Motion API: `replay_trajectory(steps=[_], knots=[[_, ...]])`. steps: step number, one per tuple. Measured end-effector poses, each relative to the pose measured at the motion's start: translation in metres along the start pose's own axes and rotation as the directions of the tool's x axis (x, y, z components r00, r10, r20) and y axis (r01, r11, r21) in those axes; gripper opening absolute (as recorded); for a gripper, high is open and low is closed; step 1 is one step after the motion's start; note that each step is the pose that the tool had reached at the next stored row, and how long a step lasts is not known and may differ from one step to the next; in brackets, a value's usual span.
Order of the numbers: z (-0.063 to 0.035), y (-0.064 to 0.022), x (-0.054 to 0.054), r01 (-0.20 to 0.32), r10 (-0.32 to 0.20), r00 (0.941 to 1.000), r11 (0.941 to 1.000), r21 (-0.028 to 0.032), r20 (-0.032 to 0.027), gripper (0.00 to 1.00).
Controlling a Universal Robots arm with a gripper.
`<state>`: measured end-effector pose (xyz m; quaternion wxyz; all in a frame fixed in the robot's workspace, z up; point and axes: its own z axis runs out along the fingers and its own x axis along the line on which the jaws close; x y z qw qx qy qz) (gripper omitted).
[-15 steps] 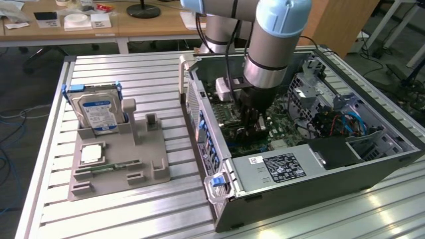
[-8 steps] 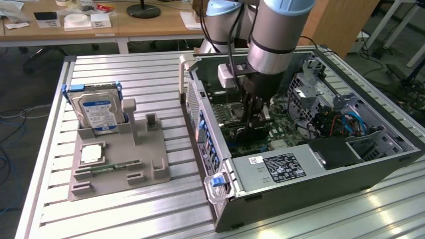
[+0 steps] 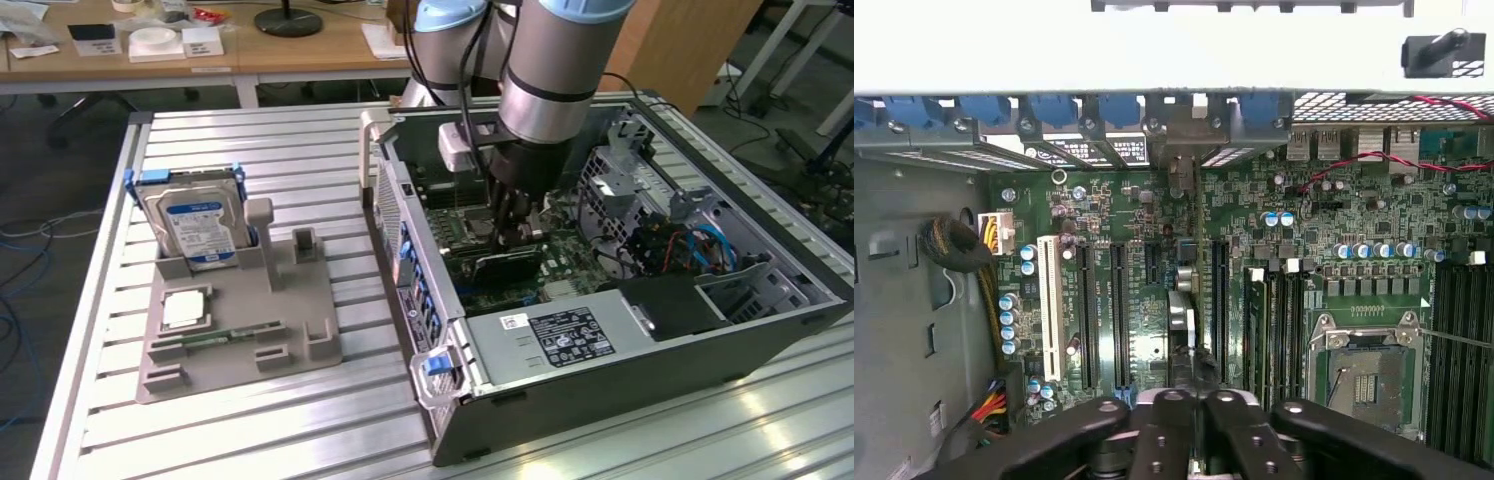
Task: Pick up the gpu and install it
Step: 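Insert the gpu into the slot, then press down on the gpu until it lock into place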
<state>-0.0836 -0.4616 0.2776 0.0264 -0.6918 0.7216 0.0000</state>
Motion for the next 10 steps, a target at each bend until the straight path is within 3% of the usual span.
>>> replay_trajectory(steps=[1, 10], knots=[[0.0, 0.0, 0.0, 0.0, 0.0, 1.0, 1.0, 0.0, 0.0001, 0.1], [0.0, 0.0, 0.0, 0.0, 0.0, 1.0, 1.0, 0.0004, 0.0, 0.11]])
